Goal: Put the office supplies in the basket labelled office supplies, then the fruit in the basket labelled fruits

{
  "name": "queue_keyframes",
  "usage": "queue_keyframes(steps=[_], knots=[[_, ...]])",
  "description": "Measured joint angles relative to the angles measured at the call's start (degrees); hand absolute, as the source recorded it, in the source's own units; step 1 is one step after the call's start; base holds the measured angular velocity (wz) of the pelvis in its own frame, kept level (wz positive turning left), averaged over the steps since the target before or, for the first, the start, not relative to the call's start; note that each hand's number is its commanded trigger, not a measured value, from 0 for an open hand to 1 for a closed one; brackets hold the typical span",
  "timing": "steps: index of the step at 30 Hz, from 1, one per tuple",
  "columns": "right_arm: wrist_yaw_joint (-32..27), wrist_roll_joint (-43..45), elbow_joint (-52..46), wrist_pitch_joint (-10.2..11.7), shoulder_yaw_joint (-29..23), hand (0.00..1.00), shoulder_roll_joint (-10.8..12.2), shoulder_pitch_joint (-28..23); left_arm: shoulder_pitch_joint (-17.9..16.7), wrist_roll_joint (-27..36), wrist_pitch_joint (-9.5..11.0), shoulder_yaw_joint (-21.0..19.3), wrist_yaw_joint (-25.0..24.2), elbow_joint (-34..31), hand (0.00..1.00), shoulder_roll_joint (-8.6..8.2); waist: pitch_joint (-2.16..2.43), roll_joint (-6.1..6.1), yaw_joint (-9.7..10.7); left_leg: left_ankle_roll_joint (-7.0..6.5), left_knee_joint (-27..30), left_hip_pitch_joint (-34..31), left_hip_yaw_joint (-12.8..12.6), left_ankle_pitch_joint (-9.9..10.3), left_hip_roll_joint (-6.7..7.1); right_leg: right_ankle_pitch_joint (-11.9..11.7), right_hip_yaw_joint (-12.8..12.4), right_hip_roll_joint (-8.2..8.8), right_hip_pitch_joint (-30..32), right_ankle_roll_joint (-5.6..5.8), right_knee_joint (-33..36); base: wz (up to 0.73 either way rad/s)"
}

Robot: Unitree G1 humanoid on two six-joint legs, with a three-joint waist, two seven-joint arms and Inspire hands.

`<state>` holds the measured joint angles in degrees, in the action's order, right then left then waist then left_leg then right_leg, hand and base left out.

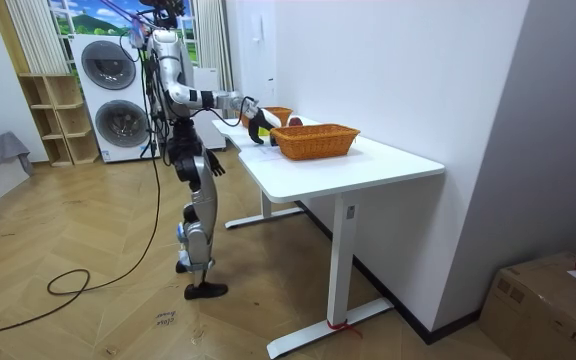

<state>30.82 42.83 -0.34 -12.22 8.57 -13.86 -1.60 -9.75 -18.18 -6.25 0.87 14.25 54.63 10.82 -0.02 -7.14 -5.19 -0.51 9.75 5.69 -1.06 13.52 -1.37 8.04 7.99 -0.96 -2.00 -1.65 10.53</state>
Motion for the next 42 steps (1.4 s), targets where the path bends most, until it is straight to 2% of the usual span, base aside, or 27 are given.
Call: queue_keyframes(steps=[1, 2, 6, 12, 15, 23, 42], knots=[[0.0, 0.0, 0.0, -0.1, 0.1, 0.75, 0.0, 0.0, 0.0, 0.0, 0.0, 0.0, 0.2, 0.0, 0.00, -0.01, 0.00, -0.05, 0.0, 0.00, 0.0, 0.0, 0.0, 0.0, 0.01, 0.0, 0.0, 0.00, 0.0, 0.00, 0.0, 0.00], [0.0, 0.0, 0.0, -0.3, 0.3, 1.00, 0.0, 0.0, 0.0, 0.0, 0.0, 0.0, 0.4, -0.1, 0.00, -0.02, 0.04, -0.16, 0.0, 0.00, 0.0, 0.0, 0.0, 0.0, 0.01, 0.0, 0.0, 0.01, 0.0, 0.00, -0.1, 0.00], [-0.6, 0.0, 0.0, -0.4, 0.4, 1.00, 0.0, -0.1, 0.0, 0.0, 0.0, 0.1, 1.2, -0.2, 0.00, -0.02, 0.09, -0.30, 0.0, -0.01, 0.0, 0.0, 0.0, 0.0, 0.03, 0.0, 0.0, 0.02, 0.0, 0.00, -0.1, 0.00], [-3.8, 0.7, 1.8, -1.0, 0.4, 1.00, 0.1, 2.8, 0.2, 0.0, 0.0, 0.1, 1.8, -0.3, 0.00, -0.04, 0.09, -0.30, -0.3, -0.01, -0.1, 0.0, 0.0, 0.0, -0.01, 0.0, 0.0, -0.05, 0.1, 0.00, -0.1, 0.00], [-5.9, 1.1, 3.4, -1.7, 0.4, 1.00, 0.1, 4.1, 0.4, 0.0, 0.0, 0.6, 2.5, -0.3, 0.00, 0.02, 0.10, -0.27, -1.4, -0.01, -0.1, 0.1, 0.0, 0.0, -0.04, 0.0, 0.0, -0.10, 0.1, 0.00, -0.1, 0.00], [-6.9, 3.0, 4.1, -2.7, 1.5, 1.00, -0.1, 5.9, 0.4, 0.0, -0.1, 1.0, 2.8, 0.1, 0.00, 0.10, 0.11, -0.28, -2.3, -0.02, -0.1, 0.1, 0.3, 0.0, -0.04, 0.0, 0.0, -0.11, 0.1, 0.01, -0.2, 0.00], [-7.0, -0.3, 3.9, -1.7, 1.3, 1.00, -0.2, 5.4, 0.6, 0.2, -0.1, 1.7, 2.4, 0.9, 0.00, 0.14, 0.06, -0.31, -2.2, -0.03, -0.5, 0.0, 0.3, 0.0, 0.00, -0.1, 0.0, -0.16, -0.1, 0.02, -0.6, 0.00]])
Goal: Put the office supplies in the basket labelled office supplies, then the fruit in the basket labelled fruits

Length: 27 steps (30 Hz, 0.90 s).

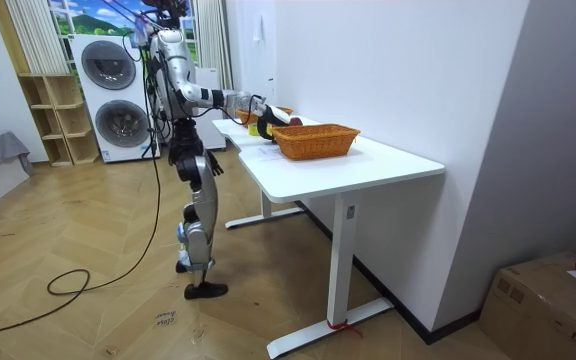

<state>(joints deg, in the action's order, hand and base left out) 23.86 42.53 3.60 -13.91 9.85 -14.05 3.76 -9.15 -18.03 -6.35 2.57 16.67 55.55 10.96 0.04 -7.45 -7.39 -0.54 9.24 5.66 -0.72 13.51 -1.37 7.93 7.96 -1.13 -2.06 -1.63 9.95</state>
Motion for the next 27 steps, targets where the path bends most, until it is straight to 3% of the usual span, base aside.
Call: queue_keyframes(steps=[7, 12, 18, 25, 27], knots=[[0.4, -1.2, -5.1, 0.3, -0.1, 1.00, 0.0, -2.4, -0.1, 0.5, 0.7, 0.0, 0.0, -0.4, 0.00, -0.42, -0.36, 0.50, 0.5, 0.00, 0.0, -0.1, -0.1, 0.0, -0.02, 0.0, 0.0, -0.02, 0.2, 0.00, 0.0, 0.00], [0.6, -4.1, -7.2, 2.2, -0.2, 1.00, 0.0, -2.8, -0.3, 0.3, 1.7, -0.1, -0.3, -0.3, 0.00, -0.38, -0.75, 1.13, 1.3, -0.03, 0.1, -0.1, -0.1, 0.0, -0.01, 0.0, 0.0, 0.03, 0.2, 0.01, -0.2, 0.00], [0.5, -10.7, -9.8, 4.1, -2.3, 1.00, 0.0, -2.7, -1.8, 0.3, 1.7, -0.8, -2.5, -0.4, 0.00, -0.49, -0.40, 1.95, 2.5, -0.08, 0.2, 0.0, 0.0, -0.1, 0.02, 0.0, 0.0, 0.15, -0.1, 0.01, -0.2, 0.02], [-0.1, -13.5, -11.5, 4.6, -6.9, 1.00, 0.0, -2.7, -2.2, 0.4, 1.9, -2.5, -3.7, -0.4, 0.00, -1.52, -0.41, 2.00, 2.5, -0.10, 0.3, -0.1, -0.3, -0.1, 0.01, 0.0, -0.3, 0.12, 0.1, 0.02, -0.1, -0.02], [-1.2, -14.8, -13.1, 5.8, -9.3, 1.00, 0.0, -2.7, -2.4, 0.3, 2.6, -2.9, -3.7, -0.4, 0.00, -1.54, -0.35, 1.96, 2.7, -0.10, 0.3, -0.1, -0.4, -0.1, -0.02, 0.0, -0.5, 0.05, 0.1, 0.02, -0.1, 0.00]])
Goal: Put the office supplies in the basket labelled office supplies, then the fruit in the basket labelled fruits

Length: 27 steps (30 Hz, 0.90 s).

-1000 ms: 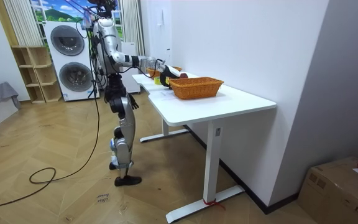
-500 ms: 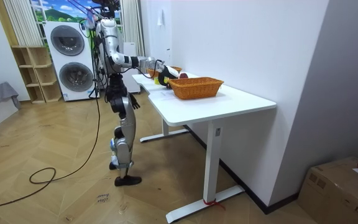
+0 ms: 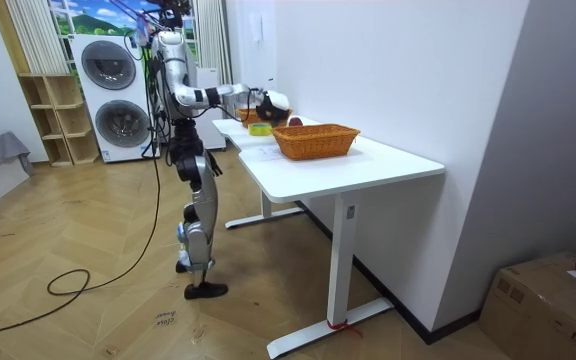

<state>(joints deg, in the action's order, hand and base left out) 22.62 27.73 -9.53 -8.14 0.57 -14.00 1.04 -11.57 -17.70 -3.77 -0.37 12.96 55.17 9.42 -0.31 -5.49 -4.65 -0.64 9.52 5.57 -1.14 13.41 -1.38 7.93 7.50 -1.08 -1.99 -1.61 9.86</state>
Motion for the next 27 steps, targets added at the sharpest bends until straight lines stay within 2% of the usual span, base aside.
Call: queue_keyframes(steps=[3, 6, 11, 12, 13, 17, 27], knots=[[-2.4, -0.2, -0.9, 1.3, -2.9, 1.00, 0.0, 0.1, -0.5, -0.1, 0.4, -1.9, 0.0, 0.0, 0.00, 0.08, 0.32, -0.37, 0.1, 0.01, 0.1, 0.0, 0.0, 0.0, 0.01, 0.0, 0.0, 0.00, 0.0, 0.00, 0.0, 0.00], [-4.3, -0.4, -0.9, 1.4, -4.3, 1.00, 0.0, 0.1, -1.2, -0.1, 0.4, -2.4, 0.0, 0.0, 0.00, 0.28, 0.53, -0.82, 0.1, 0.00, 0.1, 0.1, -0.1, 0.0, 0.03, 0.0, -0.1, 0.02, -0.1, 0.01, 0.0, 0.00], [-6.5, -1.9, -0.9, 2.3, -4.5, 1.00, 0.0, 0.1, -1.9, 0.0, 0.5, -2.9, -0.1, -0.1, 0.00, -0.04, 0.30, -1.27, 0.9, 0.00, 0.1, 0.4, 0.0, 0.0, 0.03, 0.0, 0.1, 0.07, -0.3, 0.02, 0.0, 0.00], [-6.8, -3.3, -0.9, 2.3, -5.0, 1.00, 0.0, 0.1, -2.0, -0.2, 0.5, -3.0, -0.1, -0.1, 0.00, -0.09, -0.11, -1.30, 0.9, 0.00, 0.1, 0.8, -0.1, 0.0, 0.02, 0.0, 0.3, 0.07, -0.8, 0.03, -0.1, 0.00], [-7.0, -4.1, -0.9, 2.3, -5.2, 1.00, 0.0, 0.1, -2.0, -0.6, 0.5, -3.1, -0.1, -0.1, 0.00, -0.11, -0.25, -1.29, 0.9, 0.00, 0.1, 1.0, 0.0, 0.0, 0.02, 0.0, 0.3, 0.07, -0.9, 0.03, -0.1, 0.00], [-8.8, -6.5, -0.8, 2.5, -7.2, 1.00, -0.3, 0.1, -2.1, -0.7, 0.5, -4.6, -0.1, -0.2, 0.00, -0.24, -0.33, -1.41, 1.2, 0.00, 0.0, 1.0, 0.0, 0.0, 0.03, 0.0, 0.0, 0.04, -0.9, 0.04, -0.1, 0.00], [-15.3, -7.3, 0.3, 3.2, -11.0, 1.00, -3.4, 0.1, -2.4, -1.1, 0.5, -5.0, -0.3, -0.2, 0.00, -0.14, -0.29, -1.28, 2.0, 0.00, 0.0, 1.0, -0.2, 0.0, 0.01, 0.0, 0.3, 0.05, -0.9, 0.05, -0.1, 0.00]])
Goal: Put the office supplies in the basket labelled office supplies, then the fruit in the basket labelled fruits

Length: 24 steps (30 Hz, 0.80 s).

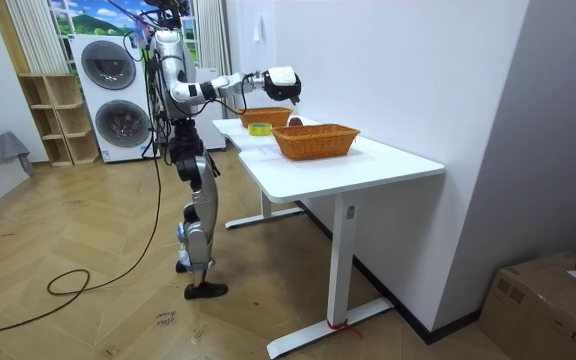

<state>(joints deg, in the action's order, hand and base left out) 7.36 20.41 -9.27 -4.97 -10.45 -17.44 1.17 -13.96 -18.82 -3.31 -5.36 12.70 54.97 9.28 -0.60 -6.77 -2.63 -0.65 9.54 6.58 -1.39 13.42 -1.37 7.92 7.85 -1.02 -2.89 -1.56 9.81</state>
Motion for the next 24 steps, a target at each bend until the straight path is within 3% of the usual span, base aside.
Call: queue_keyframes(steps=[5, 16, 24], knots=[[-3.8, -0.7, 0.0, 0.0, -0.3, 1.00, -1.2, 0.0, -1.0, 0.0, -0.3, -0.2, -0.7, 0.0, 0.00, 0.14, 0.46, 0.65, 0.8, 0.00, 0.0, 0.2, -0.3, 0.0, -0.03, 0.0, -0.2, -0.01, 0.0, 0.00, 0.1, -0.01], [-9.7, -4.2, 6.4, 0.3, -0.4, 1.00, -1.4, 0.0, -1.9, 0.1, -0.4, -0.2, -0.6, 0.1, 0.00, 0.32, 0.29, 0.94, 1.6, -0.01, -0.1, 0.4, -0.4, 0.0, 0.02, 0.1, -0.5, 0.06, 0.1, 0.07, 0.8, 0.00], [-11.6, -4.1, 8.8, 0.0, -2.2, 1.00, -1.4, -0.1, -3.5, 0.0, -2.2, -0.3, -0.6, -0.1, 0.00, 0.32, 0.45, 0.76, 3.4, -0.01, 0.0, 0.5, -0.7, 0.0, 0.01, 0.1, -1.2, -0.04, 0.2, 0.08, 0.7, -0.01]])
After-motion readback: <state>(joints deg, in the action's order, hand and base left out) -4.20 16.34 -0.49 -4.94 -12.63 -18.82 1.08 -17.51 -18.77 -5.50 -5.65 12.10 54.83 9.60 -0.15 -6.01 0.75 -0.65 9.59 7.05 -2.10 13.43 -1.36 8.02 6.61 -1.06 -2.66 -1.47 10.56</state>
